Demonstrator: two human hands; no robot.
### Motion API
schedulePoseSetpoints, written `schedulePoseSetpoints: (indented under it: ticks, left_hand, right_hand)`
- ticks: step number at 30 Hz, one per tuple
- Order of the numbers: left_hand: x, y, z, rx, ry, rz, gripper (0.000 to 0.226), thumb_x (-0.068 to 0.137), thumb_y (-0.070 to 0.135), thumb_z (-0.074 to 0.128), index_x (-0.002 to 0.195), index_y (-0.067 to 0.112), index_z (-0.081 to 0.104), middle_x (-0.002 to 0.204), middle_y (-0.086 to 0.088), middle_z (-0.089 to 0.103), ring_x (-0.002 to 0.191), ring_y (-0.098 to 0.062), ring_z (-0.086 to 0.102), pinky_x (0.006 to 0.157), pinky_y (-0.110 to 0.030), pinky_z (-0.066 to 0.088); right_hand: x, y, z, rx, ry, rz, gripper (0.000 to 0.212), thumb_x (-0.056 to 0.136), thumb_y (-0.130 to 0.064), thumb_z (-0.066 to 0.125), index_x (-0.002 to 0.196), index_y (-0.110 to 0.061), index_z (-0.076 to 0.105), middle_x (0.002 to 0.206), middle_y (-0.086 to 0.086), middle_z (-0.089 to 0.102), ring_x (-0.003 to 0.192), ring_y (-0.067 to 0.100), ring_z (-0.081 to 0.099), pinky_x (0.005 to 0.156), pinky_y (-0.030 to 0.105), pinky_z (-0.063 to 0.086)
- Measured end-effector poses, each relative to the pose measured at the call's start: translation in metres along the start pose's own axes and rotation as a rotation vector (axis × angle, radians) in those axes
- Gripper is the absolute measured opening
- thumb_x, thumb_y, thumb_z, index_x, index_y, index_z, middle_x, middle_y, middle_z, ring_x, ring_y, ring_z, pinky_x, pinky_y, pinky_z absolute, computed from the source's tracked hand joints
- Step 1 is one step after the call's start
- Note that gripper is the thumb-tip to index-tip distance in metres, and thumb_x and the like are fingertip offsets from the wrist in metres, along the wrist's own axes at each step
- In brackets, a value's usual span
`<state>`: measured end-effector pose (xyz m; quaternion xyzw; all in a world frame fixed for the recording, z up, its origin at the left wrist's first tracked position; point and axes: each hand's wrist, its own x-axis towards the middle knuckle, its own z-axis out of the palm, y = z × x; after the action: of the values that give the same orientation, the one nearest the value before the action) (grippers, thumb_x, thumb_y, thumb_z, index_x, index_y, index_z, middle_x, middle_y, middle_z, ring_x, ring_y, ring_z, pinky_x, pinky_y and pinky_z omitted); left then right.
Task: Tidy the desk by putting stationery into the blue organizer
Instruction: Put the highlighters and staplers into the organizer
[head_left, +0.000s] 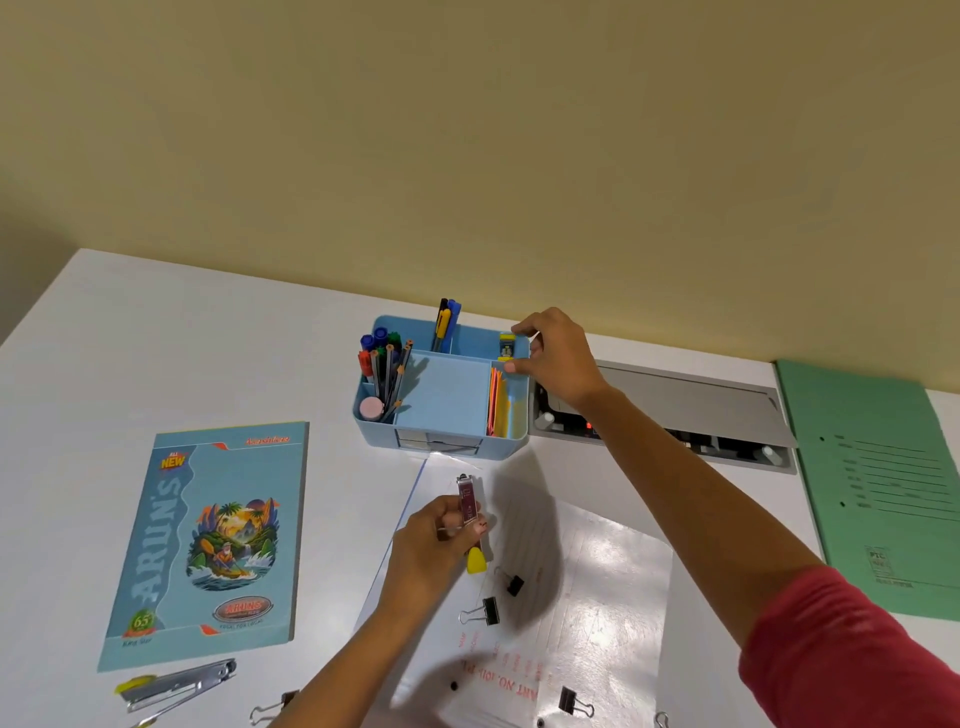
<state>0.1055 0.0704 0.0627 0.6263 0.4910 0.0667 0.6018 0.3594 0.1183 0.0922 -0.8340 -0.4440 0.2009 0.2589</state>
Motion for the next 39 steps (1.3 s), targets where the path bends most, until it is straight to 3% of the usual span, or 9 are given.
schedulePoseSetpoints:
  ticks: [10, 13, 17, 19, 23, 29, 34, 36, 39]
  left_hand:
    - [-0.002, 0.002, -0.004, 0.002, -0.003, 0.028, 0.009, 0.083, 0.032, 0.070, 0.089, 0.035, 0.064, 0.076, 0.021, 0.067, 0.077, 0.004, 0.065, 0.068, -0.010, 0.046]
    - [0.000, 0.002, -0.006, -0.012, 0.012, 0.037, 0.011, 0.083, 0.030, 0.070, 0.090, 0.037, 0.064, 0.079, 0.020, 0.068, 0.080, 0.000, 0.067, 0.074, -0.016, 0.050]
    - [0.004, 0.006, -0.011, -0.023, 0.023, 0.071, 0.015, 0.083, 0.026, 0.070, 0.088, 0.039, 0.062, 0.082, 0.023, 0.068, 0.081, 0.009, 0.063, 0.071, -0.008, 0.048]
    - [0.006, 0.009, -0.013, -0.033, 0.023, 0.076, 0.018, 0.083, 0.024, 0.071, 0.086, 0.040, 0.062, 0.083, 0.023, 0.068, 0.080, 0.010, 0.064, 0.072, -0.008, 0.049]
    - [0.007, 0.010, -0.013, -0.026, 0.027, 0.083, 0.021, 0.083, 0.024, 0.070, 0.083, 0.042, 0.060, 0.080, 0.027, 0.065, 0.077, 0.014, 0.060, 0.063, 0.000, 0.044]
    - [0.009, 0.002, -0.013, -0.003, 0.034, 0.055, 0.012, 0.085, 0.030, 0.068, 0.092, 0.038, 0.062, 0.081, 0.019, 0.069, 0.083, -0.001, 0.066, 0.076, -0.017, 0.049]
    - [0.010, -0.002, -0.015, 0.009, 0.037, 0.026, 0.012, 0.085, 0.032, 0.067, 0.094, 0.038, 0.062, 0.074, 0.024, 0.069, 0.079, 0.003, 0.067, 0.073, -0.011, 0.048]
    - [0.012, -0.003, -0.017, 0.022, 0.035, 0.021, 0.011, 0.086, 0.031, 0.066, 0.092, 0.040, 0.061, 0.066, 0.030, 0.067, 0.074, 0.010, 0.065, 0.067, -0.004, 0.044]
    - [0.014, -0.003, -0.018, 0.016, 0.024, 0.019, 0.011, 0.086, 0.030, 0.067, 0.090, 0.039, 0.062, 0.066, 0.035, 0.065, 0.073, 0.014, 0.064, 0.069, -0.007, 0.047]
  right_hand:
    - [-0.009, -0.008, 0.006, 0.045, 0.093, 0.021, 0.038, 0.078, -0.016, 0.076, 0.113, -0.013, 0.062, 0.116, 0.007, 0.054, 0.096, 0.016, 0.052, 0.082, 0.021, 0.042]
    - [-0.015, -0.016, 0.009, 0.064, 0.200, -0.002, 0.023, 0.083, -0.011, 0.070, 0.106, -0.013, 0.066, 0.111, 0.005, 0.059, 0.091, 0.010, 0.051, 0.082, 0.018, 0.043]
    - [-0.020, -0.026, 0.015, 0.082, 0.234, -0.079, 0.019, 0.089, 0.001, 0.056, 0.100, -0.009, 0.069, 0.105, 0.007, 0.063, 0.088, 0.008, 0.053, 0.076, 0.009, 0.039]
    - [-0.011, -0.032, 0.014, 0.032, 0.145, -0.096, 0.027, 0.092, 0.004, 0.046, 0.105, -0.007, 0.068, 0.109, 0.009, 0.064, 0.095, 0.014, 0.058, 0.081, 0.016, 0.042]
    - [0.016, -0.039, 0.013, -0.294, -0.313, -0.168, 0.039, 0.090, 0.009, 0.044, 0.119, -0.009, 0.063, 0.122, 0.012, 0.062, 0.107, 0.026, 0.059, 0.089, 0.031, 0.048]
    - [0.054, -0.050, 0.017, -0.672, -0.787, -0.161, 0.050, 0.096, -0.004, 0.042, 0.142, -0.026, 0.040, 0.141, 0.009, 0.047, 0.120, 0.029, 0.049, 0.093, 0.036, 0.043]
    - [0.070, -0.058, 0.021, -0.909, -1.023, -0.166, 0.056, 0.098, -0.024, 0.048, 0.149, -0.025, 0.024, 0.152, 0.007, 0.032, 0.136, 0.028, 0.034, 0.106, 0.042, 0.033]
    - [0.075, -0.060, 0.022, -0.930, -1.056, -0.137, 0.057, 0.096, -0.021, 0.048, 0.148, -0.024, 0.024, 0.151, 0.007, 0.033, 0.134, 0.029, 0.037, 0.106, 0.043, 0.035]
    - [0.078, -0.061, 0.025, -1.012, -1.064, -0.122, 0.056, 0.095, -0.014, 0.049, 0.147, -0.020, 0.029, 0.146, 0.009, 0.040, 0.127, 0.029, 0.043, 0.105, 0.048, 0.040]
